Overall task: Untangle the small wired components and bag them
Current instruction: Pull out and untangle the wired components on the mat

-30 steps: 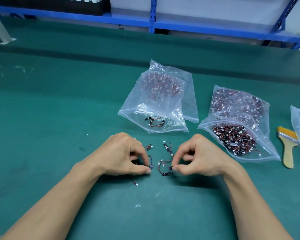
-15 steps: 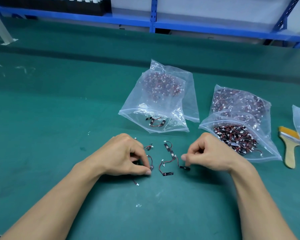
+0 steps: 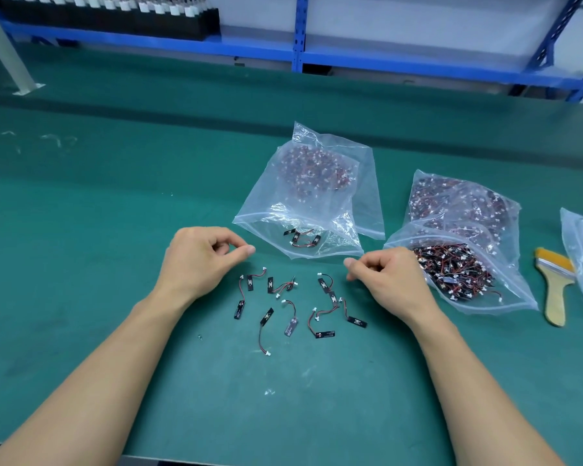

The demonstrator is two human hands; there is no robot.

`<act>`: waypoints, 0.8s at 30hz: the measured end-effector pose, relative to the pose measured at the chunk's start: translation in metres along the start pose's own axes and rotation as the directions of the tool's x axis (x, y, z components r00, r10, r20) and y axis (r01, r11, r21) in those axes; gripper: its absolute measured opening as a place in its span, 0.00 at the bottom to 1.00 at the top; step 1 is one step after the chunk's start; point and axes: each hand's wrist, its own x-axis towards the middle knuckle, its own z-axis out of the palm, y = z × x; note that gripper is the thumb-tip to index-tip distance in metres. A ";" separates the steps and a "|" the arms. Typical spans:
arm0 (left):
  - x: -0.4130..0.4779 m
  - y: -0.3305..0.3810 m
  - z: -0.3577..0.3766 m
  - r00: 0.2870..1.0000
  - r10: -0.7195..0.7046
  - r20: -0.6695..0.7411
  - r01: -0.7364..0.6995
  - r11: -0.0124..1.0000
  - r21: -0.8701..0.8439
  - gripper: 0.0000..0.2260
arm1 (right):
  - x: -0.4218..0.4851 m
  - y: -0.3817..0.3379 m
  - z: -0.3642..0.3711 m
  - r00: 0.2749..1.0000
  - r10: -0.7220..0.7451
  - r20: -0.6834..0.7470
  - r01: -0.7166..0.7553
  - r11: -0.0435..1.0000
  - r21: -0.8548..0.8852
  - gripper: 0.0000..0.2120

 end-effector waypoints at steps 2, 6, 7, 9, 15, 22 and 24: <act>0.000 -0.002 0.001 0.999 -0.031 0.009 0.031 0.999 -0.011 0.08 | 0.001 0.002 0.001 1.000 -0.002 -0.015 0.002 1.000 0.010 0.17; 0.000 -0.004 0.005 0.996 -0.080 0.043 0.081 0.996 -0.025 0.08 | 0.002 0.004 0.002 1.000 -0.006 -0.027 0.007 1.000 0.022 0.16; 0.000 -0.004 0.005 0.995 -0.087 0.053 0.089 0.996 -0.029 0.09 | 0.002 0.005 0.003 1.000 -0.010 -0.029 0.010 1.000 0.018 0.16; 0.000 -0.004 0.006 0.993 -0.100 0.064 0.102 0.994 -0.036 0.09 | 0.003 0.005 0.003 0.999 -0.014 -0.032 0.015 1.000 0.014 0.16; 0.000 -0.003 0.006 0.992 -0.100 0.070 0.103 0.994 -0.038 0.09 | 0.004 0.007 0.004 0.999 -0.017 -0.032 0.017 1.000 0.015 0.16; 0.000 -0.004 0.006 0.993 -0.092 0.073 0.094 0.995 -0.033 0.08 | 0.003 0.005 0.004 1.000 -0.015 -0.027 0.015 1.000 0.017 0.16; 0.000 -0.004 0.006 0.993 -0.087 0.075 0.089 0.995 -0.033 0.08 | 0.003 0.004 0.004 1.000 -0.011 -0.024 0.011 1.000 0.017 0.16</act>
